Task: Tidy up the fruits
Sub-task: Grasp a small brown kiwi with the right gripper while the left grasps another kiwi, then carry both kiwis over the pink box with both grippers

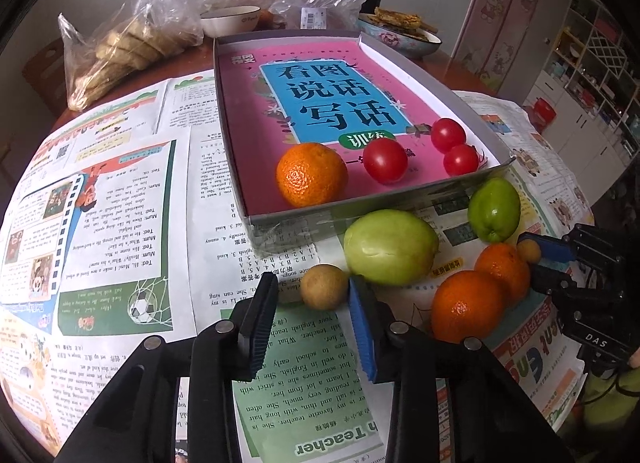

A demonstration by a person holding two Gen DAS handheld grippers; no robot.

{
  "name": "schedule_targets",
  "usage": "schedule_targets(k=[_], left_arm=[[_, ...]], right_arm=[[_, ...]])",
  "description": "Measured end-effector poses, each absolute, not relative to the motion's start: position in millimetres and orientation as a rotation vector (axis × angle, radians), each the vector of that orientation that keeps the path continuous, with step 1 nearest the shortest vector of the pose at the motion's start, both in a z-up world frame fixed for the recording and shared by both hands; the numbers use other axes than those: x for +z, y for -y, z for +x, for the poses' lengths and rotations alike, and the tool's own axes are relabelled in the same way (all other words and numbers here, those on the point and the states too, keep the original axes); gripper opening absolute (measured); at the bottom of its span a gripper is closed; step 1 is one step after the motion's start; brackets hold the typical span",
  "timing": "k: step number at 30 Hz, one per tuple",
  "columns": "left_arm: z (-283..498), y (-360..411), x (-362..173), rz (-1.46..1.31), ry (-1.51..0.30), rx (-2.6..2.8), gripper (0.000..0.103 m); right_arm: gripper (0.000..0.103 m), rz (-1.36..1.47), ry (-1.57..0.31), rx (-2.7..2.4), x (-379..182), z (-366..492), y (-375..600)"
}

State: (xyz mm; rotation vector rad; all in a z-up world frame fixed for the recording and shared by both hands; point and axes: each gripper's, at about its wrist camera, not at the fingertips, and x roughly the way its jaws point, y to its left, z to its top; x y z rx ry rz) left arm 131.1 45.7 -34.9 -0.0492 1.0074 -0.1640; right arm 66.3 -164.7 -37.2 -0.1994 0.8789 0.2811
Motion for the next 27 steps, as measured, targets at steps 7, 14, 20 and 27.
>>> schedule_targets(k=[7, 14, 20, 27], left_arm=[[133, -46, -35, -0.047, -0.995, -0.201, 0.024], [131, -47, -34, -0.049, -0.995, -0.202, 0.024], [125, -50, -30, -0.077, -0.988, -0.197, 0.024], [118, -55, -20, -0.090, -0.967, -0.181, 0.024]], right_arm=[[0.028, -0.194, -0.879, 0.275, -37, 67, 165], [0.028, -0.185, -0.881, 0.268, -37, 68, 167], [0.028, -0.183, -0.881, 0.268, -37, 69, 167], [0.028, -0.168, -0.872, 0.259, -33, 69, 172]])
